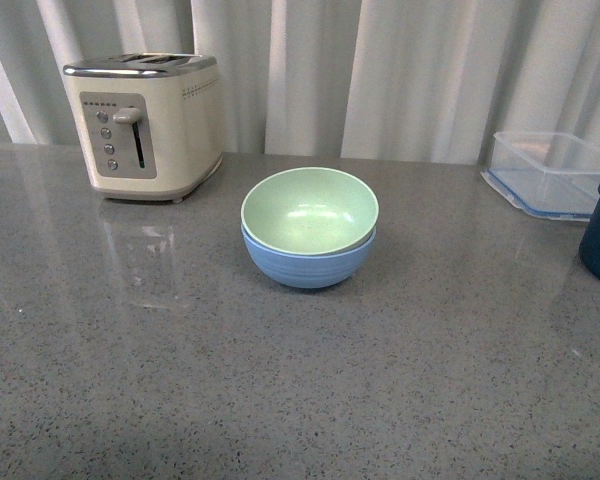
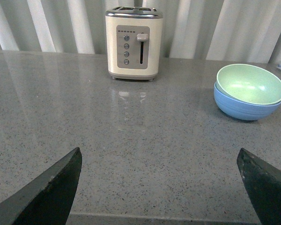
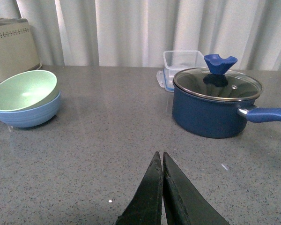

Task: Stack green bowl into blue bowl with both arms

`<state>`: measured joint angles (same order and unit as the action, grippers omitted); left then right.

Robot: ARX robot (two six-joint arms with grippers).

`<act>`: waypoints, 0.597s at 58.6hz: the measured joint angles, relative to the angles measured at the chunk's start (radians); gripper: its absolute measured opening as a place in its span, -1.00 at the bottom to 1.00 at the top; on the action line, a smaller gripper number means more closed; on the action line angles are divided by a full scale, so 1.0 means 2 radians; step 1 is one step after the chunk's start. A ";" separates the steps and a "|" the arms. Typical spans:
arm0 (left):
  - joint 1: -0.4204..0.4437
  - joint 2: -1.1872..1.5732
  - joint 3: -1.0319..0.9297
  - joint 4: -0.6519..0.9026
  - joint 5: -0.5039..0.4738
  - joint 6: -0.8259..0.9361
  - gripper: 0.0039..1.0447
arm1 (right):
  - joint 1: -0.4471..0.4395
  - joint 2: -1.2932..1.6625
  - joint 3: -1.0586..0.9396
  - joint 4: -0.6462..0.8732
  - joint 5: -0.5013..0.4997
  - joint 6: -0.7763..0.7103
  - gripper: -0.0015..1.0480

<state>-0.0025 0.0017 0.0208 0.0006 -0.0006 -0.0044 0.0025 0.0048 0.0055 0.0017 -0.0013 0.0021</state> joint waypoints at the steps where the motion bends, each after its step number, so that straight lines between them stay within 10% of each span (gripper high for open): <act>1: 0.000 0.000 0.000 0.000 0.000 0.000 0.87 | 0.000 0.000 0.000 0.000 0.000 0.000 -0.98; 7: 0.000 0.000 0.000 0.000 0.000 0.000 0.87 | 0.000 0.000 0.000 0.000 0.000 -0.001 -0.93; 35: 0.000 0.000 0.000 0.000 0.000 0.000 0.87 | 0.000 0.000 0.000 0.000 0.000 -0.001 0.65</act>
<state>-0.0025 0.0013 0.0208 0.0006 -0.0006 -0.0048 0.0025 0.0044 0.0055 0.0017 -0.0013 0.0010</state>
